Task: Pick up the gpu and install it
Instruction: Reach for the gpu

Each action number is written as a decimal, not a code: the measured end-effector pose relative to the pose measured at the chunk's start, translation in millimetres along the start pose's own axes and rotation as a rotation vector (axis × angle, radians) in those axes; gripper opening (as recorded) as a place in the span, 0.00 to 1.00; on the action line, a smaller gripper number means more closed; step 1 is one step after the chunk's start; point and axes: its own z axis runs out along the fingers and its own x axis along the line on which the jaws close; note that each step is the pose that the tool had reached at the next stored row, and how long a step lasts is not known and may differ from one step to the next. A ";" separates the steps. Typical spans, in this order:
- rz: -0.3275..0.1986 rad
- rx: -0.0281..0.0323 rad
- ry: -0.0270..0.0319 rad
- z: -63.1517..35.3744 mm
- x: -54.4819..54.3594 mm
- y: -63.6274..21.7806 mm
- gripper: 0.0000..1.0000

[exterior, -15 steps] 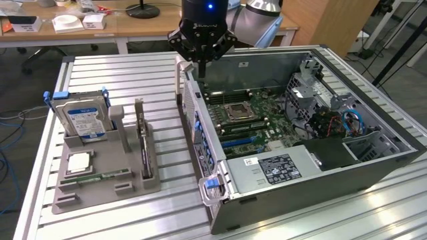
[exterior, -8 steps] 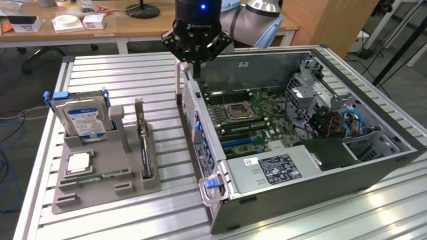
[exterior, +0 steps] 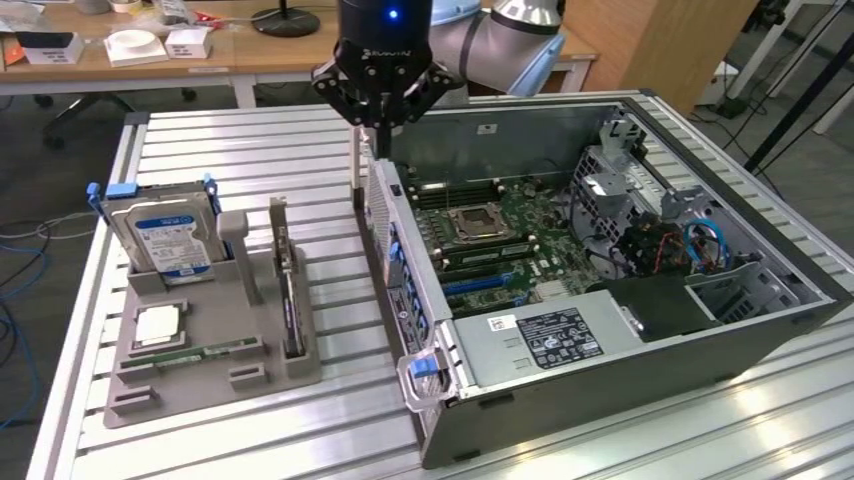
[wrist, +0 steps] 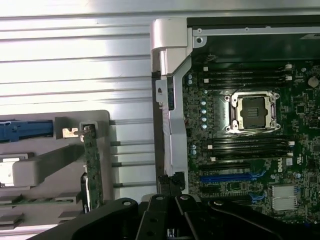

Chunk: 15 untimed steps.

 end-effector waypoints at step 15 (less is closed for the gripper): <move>0.000 0.0000 0.0000 1.3 20.3 -1.6 0.11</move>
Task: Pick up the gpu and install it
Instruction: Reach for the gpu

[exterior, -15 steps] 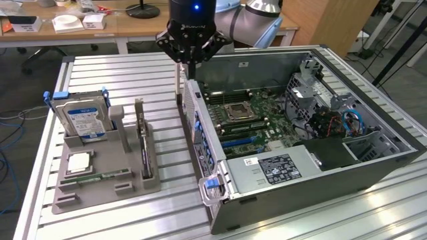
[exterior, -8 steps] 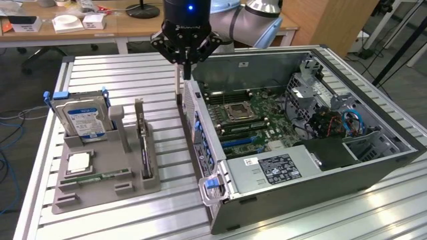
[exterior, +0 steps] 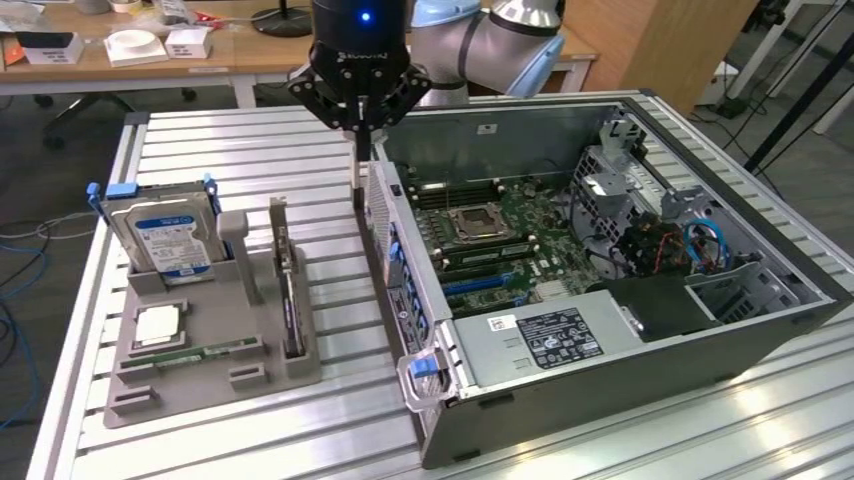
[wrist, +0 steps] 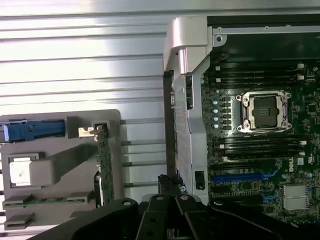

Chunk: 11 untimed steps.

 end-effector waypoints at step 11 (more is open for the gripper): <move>0.000 0.0001 0.0000 0.9 14.8 -1.2 0.11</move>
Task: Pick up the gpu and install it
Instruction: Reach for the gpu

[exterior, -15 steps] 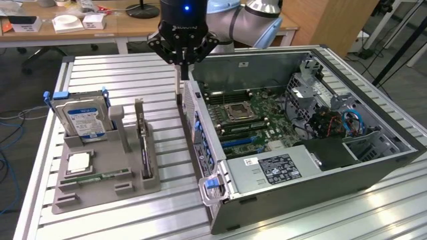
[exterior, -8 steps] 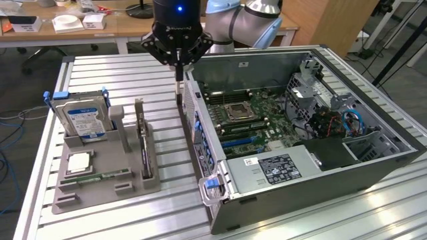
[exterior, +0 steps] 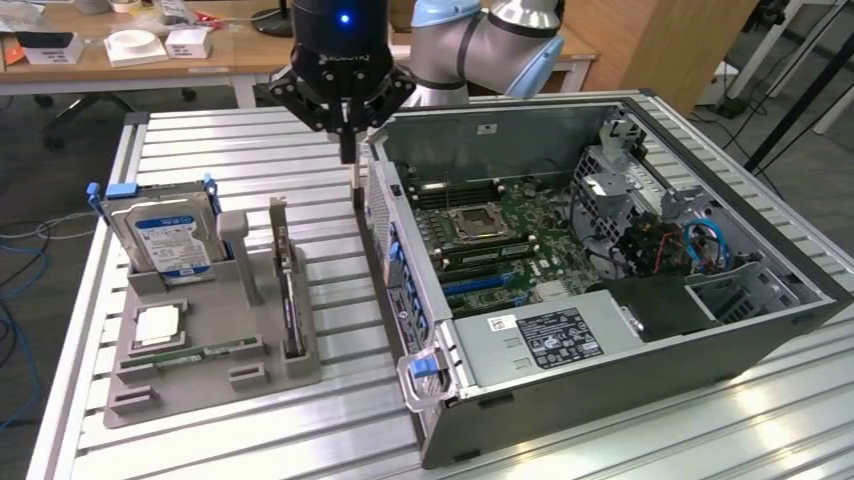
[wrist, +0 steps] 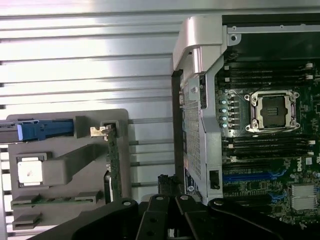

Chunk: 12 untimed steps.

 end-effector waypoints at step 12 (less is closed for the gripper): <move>0.000 -0.0001 -0.0001 1.1 15.7 -1.2 0.11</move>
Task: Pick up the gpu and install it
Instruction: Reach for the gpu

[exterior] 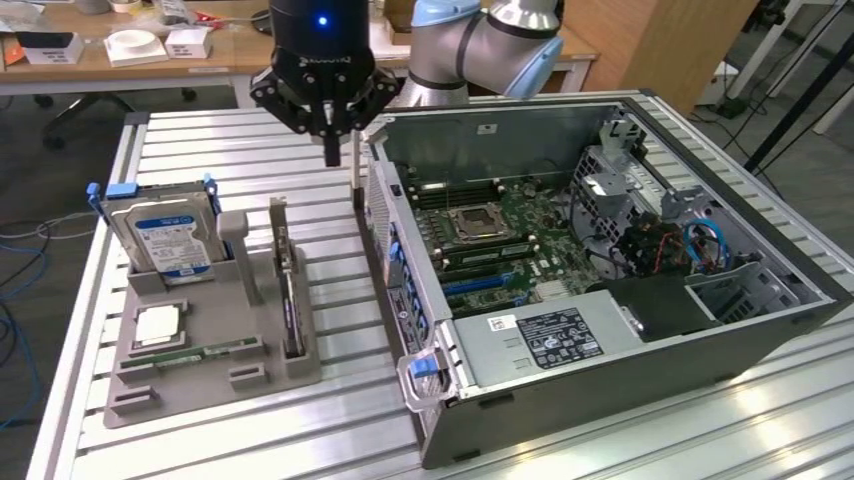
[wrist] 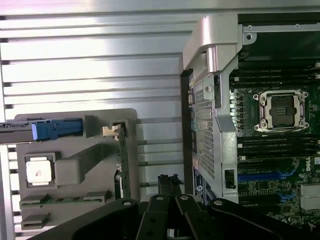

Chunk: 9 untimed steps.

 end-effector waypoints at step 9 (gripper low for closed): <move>0.000 0.0001 0.0000 0.7 13.4 -1.1 0.11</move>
